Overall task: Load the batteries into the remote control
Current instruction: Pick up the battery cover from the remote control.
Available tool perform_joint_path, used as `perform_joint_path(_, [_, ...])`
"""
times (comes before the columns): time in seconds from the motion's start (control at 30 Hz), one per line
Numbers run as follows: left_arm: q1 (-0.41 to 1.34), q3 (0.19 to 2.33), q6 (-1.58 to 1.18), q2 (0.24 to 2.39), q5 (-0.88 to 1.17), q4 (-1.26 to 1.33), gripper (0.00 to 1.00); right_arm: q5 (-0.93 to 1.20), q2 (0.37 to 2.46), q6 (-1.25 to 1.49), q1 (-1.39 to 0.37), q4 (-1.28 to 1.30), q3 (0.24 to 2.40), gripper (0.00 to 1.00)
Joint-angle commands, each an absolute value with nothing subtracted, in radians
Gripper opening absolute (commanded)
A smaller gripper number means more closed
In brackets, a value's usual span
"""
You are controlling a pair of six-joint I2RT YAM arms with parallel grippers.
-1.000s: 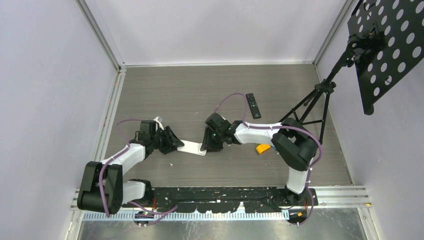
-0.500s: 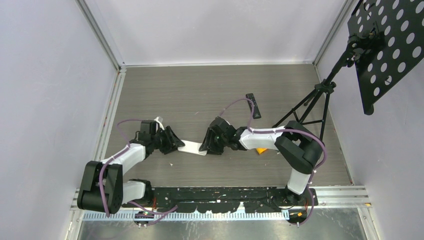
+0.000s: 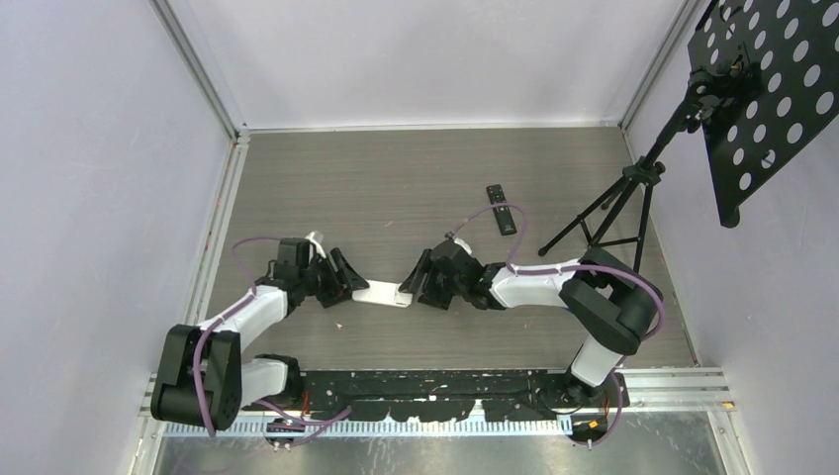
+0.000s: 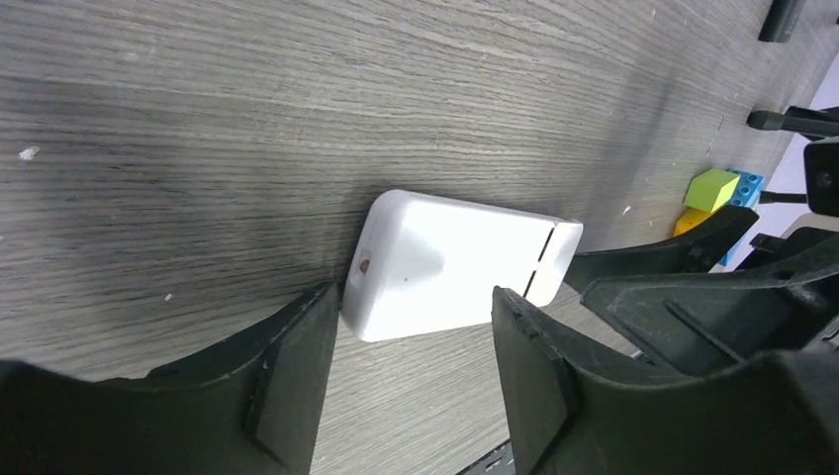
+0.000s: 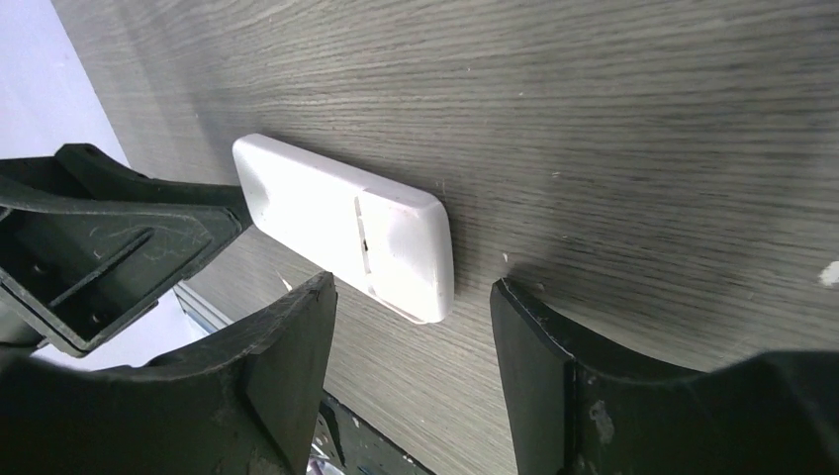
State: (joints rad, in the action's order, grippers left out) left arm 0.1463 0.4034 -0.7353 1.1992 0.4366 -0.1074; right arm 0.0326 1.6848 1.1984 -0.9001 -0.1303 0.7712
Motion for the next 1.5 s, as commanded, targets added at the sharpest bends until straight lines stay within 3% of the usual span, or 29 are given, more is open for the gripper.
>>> perform_joint_path(0.0, [0.151, 0.396, -0.719, 1.186, 0.366, -0.227, 0.66, -0.121, 1.716, 1.187, -0.887, -0.061, 0.692, 0.65])
perform_joint_path(0.17, [0.150, 0.394, -0.721, 1.178, 0.364, -0.232, 0.69, -0.107, 1.763, 1.162, -0.888, -0.143, 0.691, 0.61])
perform_joint_path(0.47, [0.150, 0.393, -0.718, 1.187, 0.379, -0.237, 0.65, -0.024, 1.790, 1.200, -0.887, -0.243, 0.662, 0.46])
perform_joint_path(0.77, [0.150, 0.379, -0.726, 1.217, 0.406, -0.212, 0.57, 0.041, 1.763, 1.178, -0.887, -0.273, 0.632, 0.17])
perform_joint_path(1.07, [0.150, 0.368, -0.740, 1.229, 0.411, -0.196, 0.53, 0.093, 1.722, 1.139, -0.887, -0.276, 0.637, 0.01])
perform_joint_path(1.47, [0.150, 0.357, -0.765, 1.209, 0.391, -0.190, 0.51, 0.125, 1.715, 1.229, -0.887, -0.554, 0.530, 0.00])
